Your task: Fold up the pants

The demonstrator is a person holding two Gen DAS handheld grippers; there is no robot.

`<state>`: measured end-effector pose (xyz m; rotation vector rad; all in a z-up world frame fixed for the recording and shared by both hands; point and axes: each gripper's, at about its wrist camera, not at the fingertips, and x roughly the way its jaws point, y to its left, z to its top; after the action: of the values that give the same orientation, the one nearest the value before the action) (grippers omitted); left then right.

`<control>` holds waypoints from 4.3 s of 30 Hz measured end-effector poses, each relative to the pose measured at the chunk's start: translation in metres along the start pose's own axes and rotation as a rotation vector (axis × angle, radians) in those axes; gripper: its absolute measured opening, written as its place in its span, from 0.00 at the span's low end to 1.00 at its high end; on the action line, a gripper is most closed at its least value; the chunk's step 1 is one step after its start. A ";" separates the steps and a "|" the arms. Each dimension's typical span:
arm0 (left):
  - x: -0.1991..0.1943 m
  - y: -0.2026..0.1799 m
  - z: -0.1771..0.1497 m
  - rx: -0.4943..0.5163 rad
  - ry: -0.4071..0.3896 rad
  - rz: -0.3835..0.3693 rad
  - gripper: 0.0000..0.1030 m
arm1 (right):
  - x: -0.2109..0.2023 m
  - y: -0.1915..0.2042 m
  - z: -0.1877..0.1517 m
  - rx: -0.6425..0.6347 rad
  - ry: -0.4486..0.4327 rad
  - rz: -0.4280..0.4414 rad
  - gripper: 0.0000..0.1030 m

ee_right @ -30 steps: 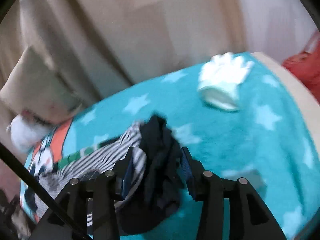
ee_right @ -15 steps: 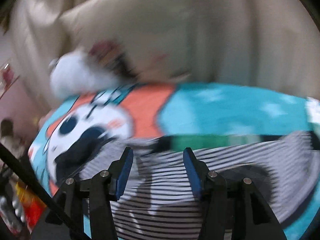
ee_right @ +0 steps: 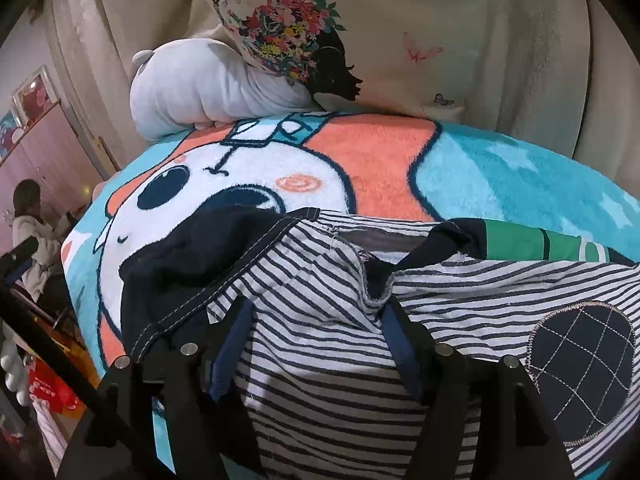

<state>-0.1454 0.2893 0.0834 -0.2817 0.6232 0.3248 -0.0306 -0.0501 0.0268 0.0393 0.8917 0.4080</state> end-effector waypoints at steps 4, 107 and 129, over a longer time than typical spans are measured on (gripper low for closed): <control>-0.017 -0.009 0.004 0.016 -0.065 0.036 0.86 | -0.003 -0.002 -0.003 -0.004 -0.010 0.015 0.70; 0.034 -0.336 -0.011 0.340 0.400 -0.595 0.56 | -0.091 -0.105 -0.025 0.024 -0.122 -0.012 0.55; 0.092 -0.148 0.001 -0.020 0.437 -0.438 0.64 | -0.077 -0.072 -0.010 0.124 -0.091 -0.041 0.48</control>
<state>-0.0188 0.1743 0.0517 -0.5047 0.9650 -0.1595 -0.0574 -0.1459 0.0642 0.1516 0.8262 0.3100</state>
